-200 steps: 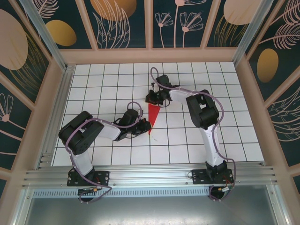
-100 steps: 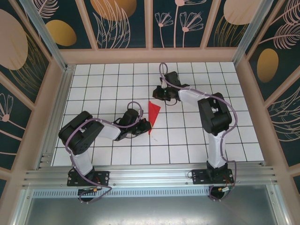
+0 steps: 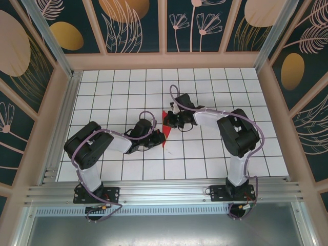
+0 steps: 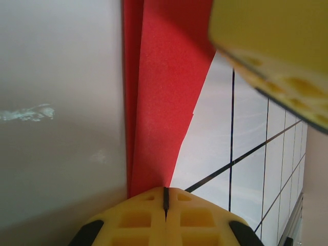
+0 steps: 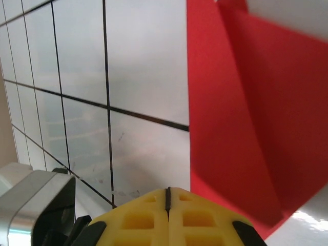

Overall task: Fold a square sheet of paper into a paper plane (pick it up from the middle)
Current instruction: Fold the wing for the fifth time at the center of the table.

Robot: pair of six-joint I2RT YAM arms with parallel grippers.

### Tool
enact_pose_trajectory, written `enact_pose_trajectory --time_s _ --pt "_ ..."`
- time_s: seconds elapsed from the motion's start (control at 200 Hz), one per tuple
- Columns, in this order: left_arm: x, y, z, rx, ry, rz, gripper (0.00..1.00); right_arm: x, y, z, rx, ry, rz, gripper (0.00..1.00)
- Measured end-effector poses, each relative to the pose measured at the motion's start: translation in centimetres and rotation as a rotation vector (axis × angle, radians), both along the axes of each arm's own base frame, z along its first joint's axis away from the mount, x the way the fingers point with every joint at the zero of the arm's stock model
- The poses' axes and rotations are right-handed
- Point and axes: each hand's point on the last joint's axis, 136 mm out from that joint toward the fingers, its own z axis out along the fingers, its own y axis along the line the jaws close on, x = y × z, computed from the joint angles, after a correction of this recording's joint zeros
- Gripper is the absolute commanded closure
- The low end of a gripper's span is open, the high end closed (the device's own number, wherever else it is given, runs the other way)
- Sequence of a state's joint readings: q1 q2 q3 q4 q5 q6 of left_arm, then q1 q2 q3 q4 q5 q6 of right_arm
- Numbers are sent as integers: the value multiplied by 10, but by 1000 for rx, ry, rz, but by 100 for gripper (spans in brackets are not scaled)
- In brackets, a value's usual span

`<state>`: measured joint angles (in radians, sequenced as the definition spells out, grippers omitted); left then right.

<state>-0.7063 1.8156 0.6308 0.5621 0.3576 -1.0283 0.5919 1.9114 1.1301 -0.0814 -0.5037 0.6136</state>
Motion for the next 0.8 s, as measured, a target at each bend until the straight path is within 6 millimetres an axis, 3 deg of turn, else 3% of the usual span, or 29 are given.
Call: enact_pose_trajectory --time_s 0.245,0.385,0.57,0.801 --pt "0 0 0 0 0 0 100 -13 7 -27 -24 69 20 100" --pt "0 0 0 0 0 0 100 -11 9 -29 -25 72 20 100" --pt "0 0 0 -1 0 -1 100 0 12 -31 -28 69 13 100" --pt "0 0 0 1 -2 -3 100 33 7 -29 -31 28 -24 100"
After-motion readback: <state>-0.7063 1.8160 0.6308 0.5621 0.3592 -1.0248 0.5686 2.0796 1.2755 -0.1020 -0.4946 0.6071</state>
